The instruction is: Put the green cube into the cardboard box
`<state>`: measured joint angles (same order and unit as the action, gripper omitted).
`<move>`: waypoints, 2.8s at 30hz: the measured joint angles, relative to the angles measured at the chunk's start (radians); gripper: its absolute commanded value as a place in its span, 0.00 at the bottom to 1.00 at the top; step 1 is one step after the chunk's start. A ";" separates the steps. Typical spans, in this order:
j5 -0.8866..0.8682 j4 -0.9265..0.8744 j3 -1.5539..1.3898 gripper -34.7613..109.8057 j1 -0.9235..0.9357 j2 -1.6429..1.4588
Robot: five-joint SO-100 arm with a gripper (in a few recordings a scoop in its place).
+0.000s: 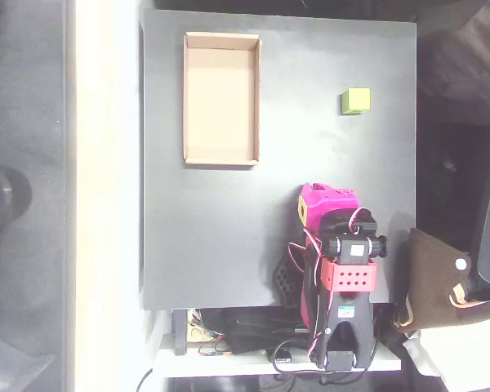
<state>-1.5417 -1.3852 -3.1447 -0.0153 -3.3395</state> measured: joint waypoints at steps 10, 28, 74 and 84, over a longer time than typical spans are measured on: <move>0.000 0.000 0.000 0.26 0.000 0.000; 0.000 0.000 0.000 0.26 0.000 0.000; 0.008 -0.023 0.730 0.26 0.000 0.568; 0.008 -0.023 1.172 0.26 0.000 0.879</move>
<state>-1.5340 -1.4082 -1.9727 -0.0153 -2.4605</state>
